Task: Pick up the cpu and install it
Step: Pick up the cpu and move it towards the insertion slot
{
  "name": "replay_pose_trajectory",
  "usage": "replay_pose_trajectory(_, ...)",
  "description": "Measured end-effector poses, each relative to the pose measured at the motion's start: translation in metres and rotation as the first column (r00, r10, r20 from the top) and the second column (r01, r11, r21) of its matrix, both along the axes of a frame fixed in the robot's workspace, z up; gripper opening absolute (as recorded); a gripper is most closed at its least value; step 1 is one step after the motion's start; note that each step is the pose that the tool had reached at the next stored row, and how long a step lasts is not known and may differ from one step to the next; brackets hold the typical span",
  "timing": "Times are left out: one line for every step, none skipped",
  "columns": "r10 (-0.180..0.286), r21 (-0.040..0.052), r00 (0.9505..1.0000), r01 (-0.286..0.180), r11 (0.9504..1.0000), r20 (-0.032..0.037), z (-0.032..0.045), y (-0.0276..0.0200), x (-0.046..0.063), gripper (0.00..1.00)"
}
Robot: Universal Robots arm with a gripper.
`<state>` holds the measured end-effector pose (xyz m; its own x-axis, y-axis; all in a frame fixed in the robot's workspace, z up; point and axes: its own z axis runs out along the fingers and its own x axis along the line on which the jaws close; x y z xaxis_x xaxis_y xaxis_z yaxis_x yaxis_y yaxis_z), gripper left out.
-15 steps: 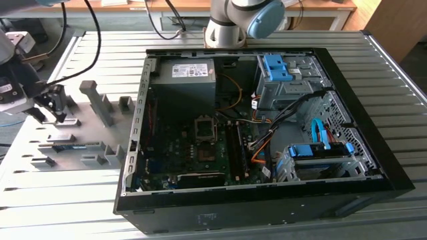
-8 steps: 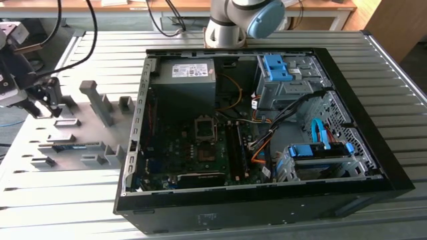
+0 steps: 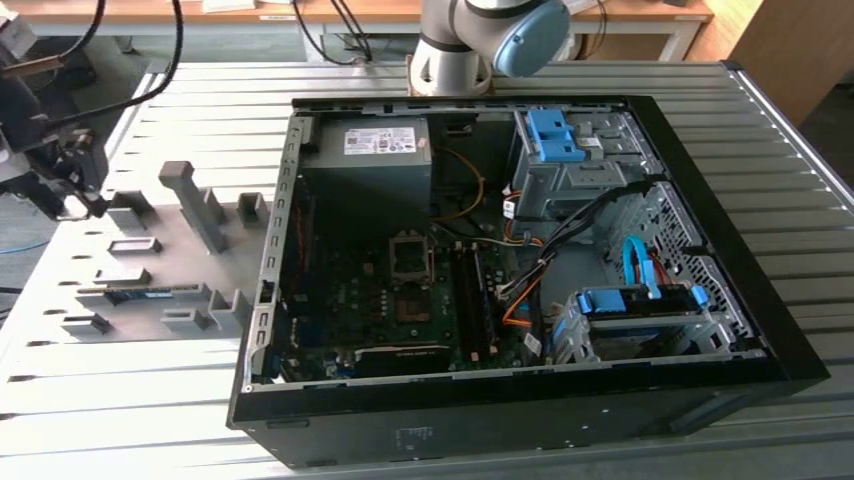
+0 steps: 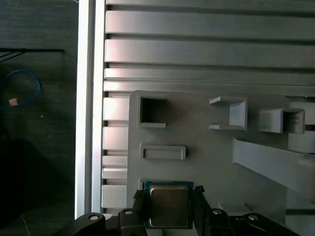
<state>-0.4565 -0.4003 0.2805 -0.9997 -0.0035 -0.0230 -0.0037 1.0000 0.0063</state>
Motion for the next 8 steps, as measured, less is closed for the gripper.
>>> replay_pose_trajectory(0.0,-0.0001,1.0,0.0,1.0,-0.0001,0.0044,0.0,0.0,0.47)
replay_pose_trajectory(0.0,0.0,1.0,0.0,1.0,0.0,0.0083,0.0,0.0,0.47)
replay_pose_trajectory(0.0,0.0,1.0,0.0,1.0,0.0,0.0123,0.0,0.0,0.47)
replay_pose_trajectory(0.0,0.0,1.0,0.0,1.0,0.0,0.0161,0.0,0.0,0.47)
replay_pose_trajectory(0.0,0.0,1.0,0.0,1.0,0.0,0.0199,0.0,0.0,0.47)
replay_pose_trajectory(0.0,0.0,1.0,0.0,1.0,0.0,0.0237,0.0,0.0,0.47)
replay_pose_trajectory(0.0,-0.0001,1.0,0.0,1.0,-0.0001,0.0278,0.0,0.0,0.47)
replay_pose_trajectory(0.0,0.0,1.0,0.0,1.0,-0.0001,0.0319,0.0,0.0,0.47)
